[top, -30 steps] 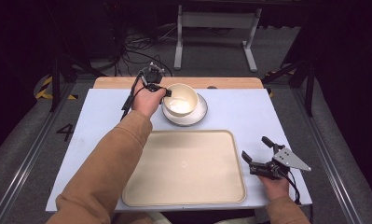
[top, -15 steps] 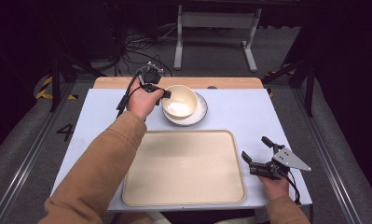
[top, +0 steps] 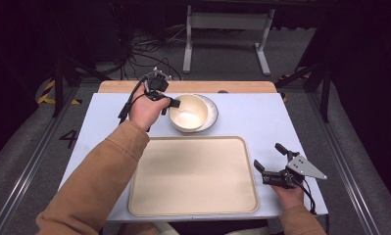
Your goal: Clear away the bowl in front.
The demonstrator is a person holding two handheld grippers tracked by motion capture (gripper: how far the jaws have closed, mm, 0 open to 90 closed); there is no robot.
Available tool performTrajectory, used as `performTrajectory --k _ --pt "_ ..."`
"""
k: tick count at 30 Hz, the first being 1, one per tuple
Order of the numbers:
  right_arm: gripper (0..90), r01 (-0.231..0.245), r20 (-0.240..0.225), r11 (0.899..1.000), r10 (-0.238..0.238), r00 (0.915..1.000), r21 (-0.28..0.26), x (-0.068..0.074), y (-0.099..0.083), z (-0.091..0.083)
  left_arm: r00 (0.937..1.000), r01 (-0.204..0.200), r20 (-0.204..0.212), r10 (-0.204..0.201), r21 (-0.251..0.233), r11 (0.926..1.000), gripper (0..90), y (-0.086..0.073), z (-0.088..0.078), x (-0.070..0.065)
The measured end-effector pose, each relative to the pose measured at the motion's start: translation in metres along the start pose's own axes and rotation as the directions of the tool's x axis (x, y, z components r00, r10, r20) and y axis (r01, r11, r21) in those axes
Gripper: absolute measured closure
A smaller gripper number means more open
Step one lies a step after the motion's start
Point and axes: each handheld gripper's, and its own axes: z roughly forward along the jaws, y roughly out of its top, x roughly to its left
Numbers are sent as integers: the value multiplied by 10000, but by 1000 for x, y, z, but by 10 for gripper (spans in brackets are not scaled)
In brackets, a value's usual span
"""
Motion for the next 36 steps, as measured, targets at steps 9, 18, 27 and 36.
performTrajectory --k 9,18,27,36 --pt "7 -12 -43 10000 12 10000 -59 0 0 0 9979 -476 463 463 277 9985 803 -7 -11 -11" --pt "7 -64 -47 10000 64 10000 -76 -1 0 -1 9921 -947 879 892 612 9936 803 -11 -15 -20" --pt "7 -72 -74 9999 71 9999 -89 -1 0 -1 9818 -1501 1309 1373 929 9843 803 -20 -17 -30" --pt "7 -59 -91 9999 59 9999 -87 -1 0 -1 9742 -1876 1532 1660 1394 9723 803 -30 -7 -35"
